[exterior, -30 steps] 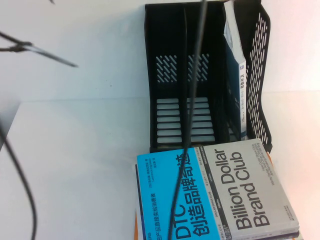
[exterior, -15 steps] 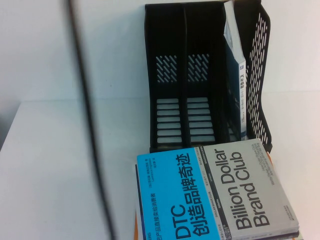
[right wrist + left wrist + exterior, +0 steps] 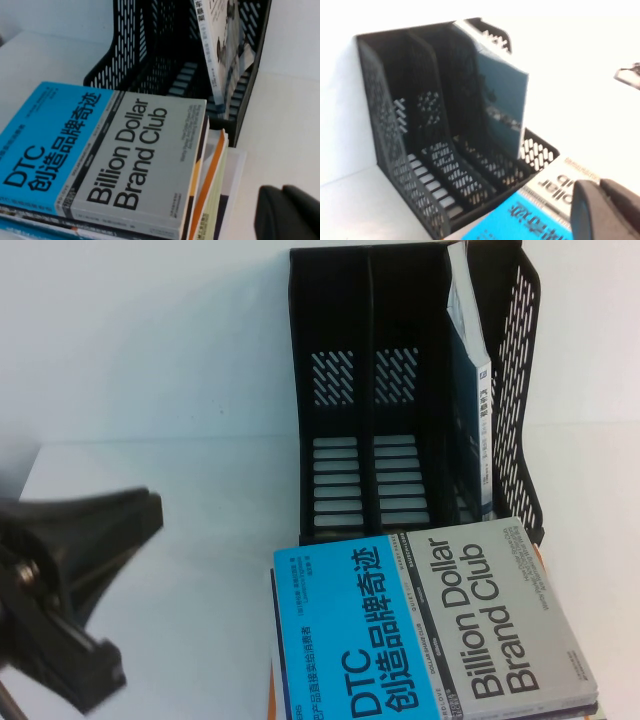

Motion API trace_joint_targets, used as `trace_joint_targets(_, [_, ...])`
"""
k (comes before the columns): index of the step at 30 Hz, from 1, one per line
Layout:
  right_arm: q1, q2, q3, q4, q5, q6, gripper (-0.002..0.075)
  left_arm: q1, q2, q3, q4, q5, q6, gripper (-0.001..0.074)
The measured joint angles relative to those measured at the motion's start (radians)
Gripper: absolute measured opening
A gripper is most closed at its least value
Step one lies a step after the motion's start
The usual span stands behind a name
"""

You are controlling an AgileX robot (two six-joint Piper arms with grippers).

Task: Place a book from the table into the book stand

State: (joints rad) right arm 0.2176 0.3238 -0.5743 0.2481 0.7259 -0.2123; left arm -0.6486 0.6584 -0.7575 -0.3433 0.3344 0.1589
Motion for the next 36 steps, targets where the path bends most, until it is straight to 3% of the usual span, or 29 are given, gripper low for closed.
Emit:
trace_joint_targets(5, [0.000,-0.033,0.122,0.058,-0.096,0.003,-0.0003,0.000,-0.024,0.108,-0.005,-0.070,0.019,0.0000])
trace_joint_targets(15, [0.000,-0.036,0.289,0.061,-0.105,0.003,-0.0003,0.000,-0.026,0.115,-0.007,-0.084,0.040,-0.0001])
trace_joint_targets(29, [0.000,-0.036,0.344,0.063,-0.130,0.003,-0.0003,0.000,-0.035,0.138,-0.011,-0.090,0.044,-0.0001])
trace_joint_targets(36, [0.000,-0.036,0.344,0.063,-0.131,0.003,-0.0003,0.117,-0.211,0.344,0.063,-0.216,0.047,-0.0001])
